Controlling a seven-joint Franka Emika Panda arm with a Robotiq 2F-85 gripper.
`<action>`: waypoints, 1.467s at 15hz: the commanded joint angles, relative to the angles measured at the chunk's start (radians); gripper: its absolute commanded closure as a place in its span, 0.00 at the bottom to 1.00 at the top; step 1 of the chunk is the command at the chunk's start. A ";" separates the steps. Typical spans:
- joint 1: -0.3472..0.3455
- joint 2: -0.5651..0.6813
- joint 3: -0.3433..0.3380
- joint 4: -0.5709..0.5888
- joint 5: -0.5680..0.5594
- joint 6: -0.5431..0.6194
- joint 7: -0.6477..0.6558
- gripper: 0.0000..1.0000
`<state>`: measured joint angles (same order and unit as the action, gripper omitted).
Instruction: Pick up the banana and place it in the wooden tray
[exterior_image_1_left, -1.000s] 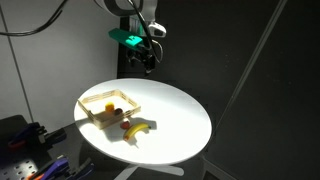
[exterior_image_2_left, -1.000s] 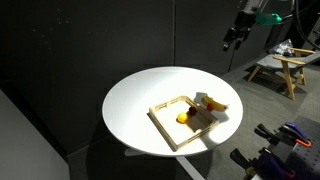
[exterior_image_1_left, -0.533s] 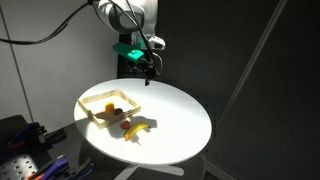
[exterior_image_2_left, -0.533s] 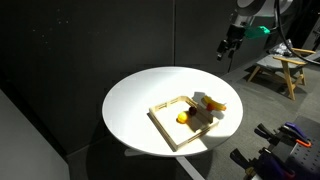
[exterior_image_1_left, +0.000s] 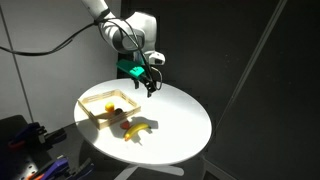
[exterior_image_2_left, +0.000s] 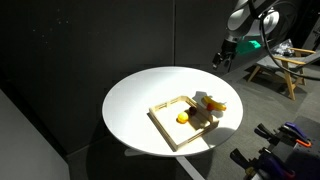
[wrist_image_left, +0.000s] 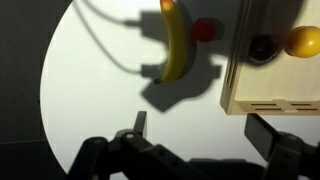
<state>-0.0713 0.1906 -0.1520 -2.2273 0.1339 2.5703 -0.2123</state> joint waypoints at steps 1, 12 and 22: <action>-0.031 0.074 0.009 0.028 -0.021 0.073 0.091 0.00; -0.046 0.199 0.005 0.065 -0.005 0.039 0.279 0.00; -0.046 0.202 0.013 0.041 -0.011 0.054 0.283 0.00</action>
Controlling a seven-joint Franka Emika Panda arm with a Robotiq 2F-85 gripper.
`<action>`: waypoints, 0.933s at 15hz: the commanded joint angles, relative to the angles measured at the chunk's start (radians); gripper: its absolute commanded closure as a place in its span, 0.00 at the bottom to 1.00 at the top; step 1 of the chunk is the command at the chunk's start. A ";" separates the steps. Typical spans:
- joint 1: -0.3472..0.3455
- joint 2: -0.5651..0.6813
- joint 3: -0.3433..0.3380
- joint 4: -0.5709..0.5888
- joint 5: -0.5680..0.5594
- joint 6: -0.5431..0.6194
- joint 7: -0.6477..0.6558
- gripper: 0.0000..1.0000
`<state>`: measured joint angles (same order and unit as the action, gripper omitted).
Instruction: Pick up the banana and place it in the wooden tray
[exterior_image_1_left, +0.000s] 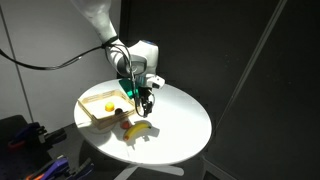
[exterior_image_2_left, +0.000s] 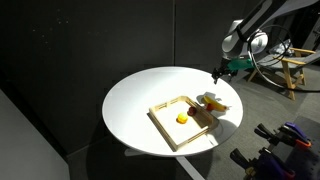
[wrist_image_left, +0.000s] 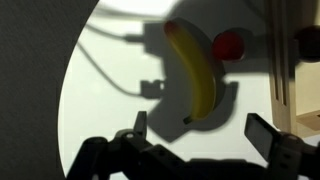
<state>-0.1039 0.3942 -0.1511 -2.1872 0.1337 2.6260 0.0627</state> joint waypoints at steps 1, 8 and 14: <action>-0.013 -0.001 0.012 0.001 -0.010 -0.001 0.008 0.00; 0.016 0.064 -0.016 0.036 -0.034 -0.025 0.117 0.00; 0.009 0.147 -0.004 0.101 -0.021 -0.044 0.132 0.00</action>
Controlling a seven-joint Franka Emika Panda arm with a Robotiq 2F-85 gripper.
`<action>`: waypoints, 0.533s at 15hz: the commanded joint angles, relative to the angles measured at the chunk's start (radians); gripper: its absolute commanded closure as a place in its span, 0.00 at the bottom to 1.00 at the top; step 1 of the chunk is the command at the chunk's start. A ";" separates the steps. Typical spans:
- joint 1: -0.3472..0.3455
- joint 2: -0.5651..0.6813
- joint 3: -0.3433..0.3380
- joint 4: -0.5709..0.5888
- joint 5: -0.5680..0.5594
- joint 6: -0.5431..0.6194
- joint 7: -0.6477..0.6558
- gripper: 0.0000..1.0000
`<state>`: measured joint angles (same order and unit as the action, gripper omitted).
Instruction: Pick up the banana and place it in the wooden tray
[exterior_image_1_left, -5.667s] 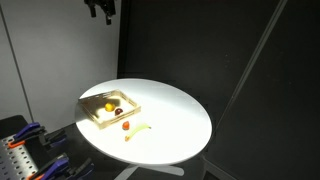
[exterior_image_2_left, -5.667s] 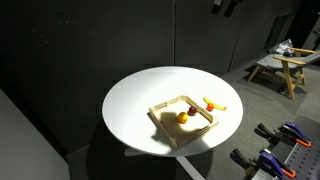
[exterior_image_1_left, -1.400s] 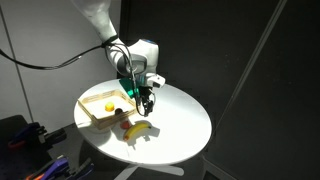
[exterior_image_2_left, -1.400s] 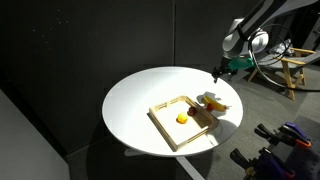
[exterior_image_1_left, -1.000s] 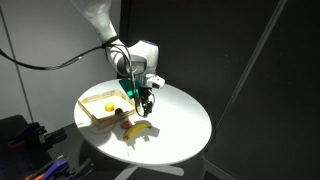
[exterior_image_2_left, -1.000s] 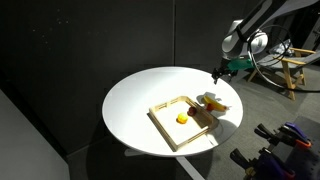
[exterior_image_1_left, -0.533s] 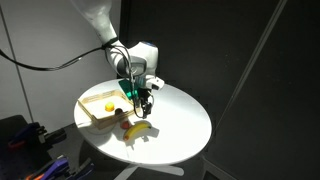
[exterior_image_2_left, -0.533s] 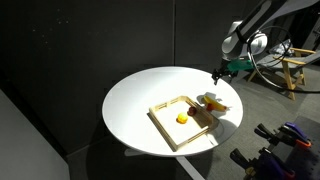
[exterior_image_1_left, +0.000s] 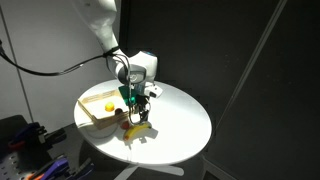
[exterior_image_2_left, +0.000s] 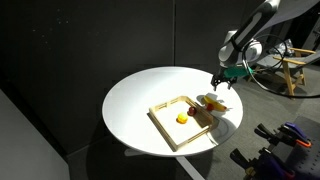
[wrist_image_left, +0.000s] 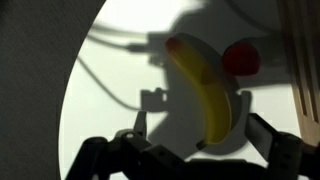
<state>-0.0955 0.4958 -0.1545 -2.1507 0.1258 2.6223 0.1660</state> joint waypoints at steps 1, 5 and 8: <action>-0.001 0.061 0.001 0.081 -0.012 -0.048 0.028 0.00; -0.003 0.124 0.007 0.147 -0.024 -0.074 0.002 0.00; 0.001 0.169 0.009 0.188 -0.034 -0.082 -0.005 0.00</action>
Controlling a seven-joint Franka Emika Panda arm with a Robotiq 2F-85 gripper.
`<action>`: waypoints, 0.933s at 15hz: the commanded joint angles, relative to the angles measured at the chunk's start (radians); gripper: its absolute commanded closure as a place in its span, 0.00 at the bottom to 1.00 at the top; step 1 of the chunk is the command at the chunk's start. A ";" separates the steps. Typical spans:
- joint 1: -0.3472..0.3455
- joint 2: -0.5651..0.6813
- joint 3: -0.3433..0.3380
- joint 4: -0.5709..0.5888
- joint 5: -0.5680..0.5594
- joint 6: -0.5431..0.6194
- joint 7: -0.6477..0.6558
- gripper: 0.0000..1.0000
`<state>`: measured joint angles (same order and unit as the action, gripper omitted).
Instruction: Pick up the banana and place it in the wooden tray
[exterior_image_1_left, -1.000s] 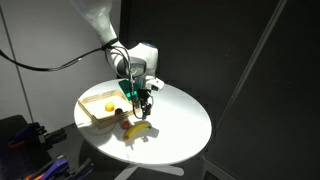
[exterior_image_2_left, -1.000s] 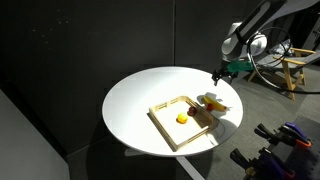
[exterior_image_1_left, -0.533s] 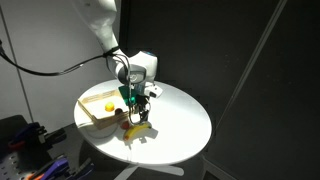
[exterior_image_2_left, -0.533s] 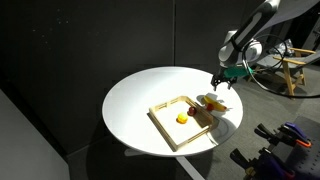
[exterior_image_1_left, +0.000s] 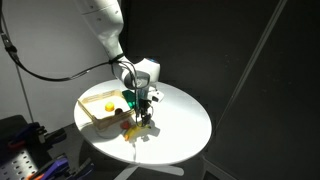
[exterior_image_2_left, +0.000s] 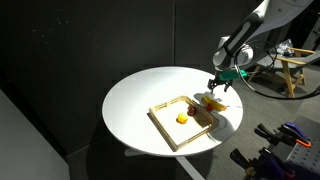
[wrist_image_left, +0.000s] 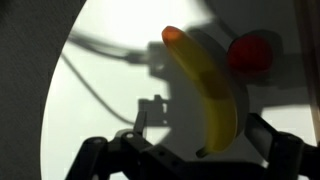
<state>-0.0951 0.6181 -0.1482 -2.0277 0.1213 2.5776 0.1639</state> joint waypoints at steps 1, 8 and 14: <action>0.001 0.060 0.004 0.077 -0.035 -0.036 -0.008 0.00; 0.005 0.115 0.031 0.128 -0.060 -0.026 -0.053 0.00; 0.008 0.146 0.035 0.156 -0.079 -0.022 -0.076 0.00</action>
<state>-0.0846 0.7416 -0.1139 -1.9091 0.0654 2.5725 0.1070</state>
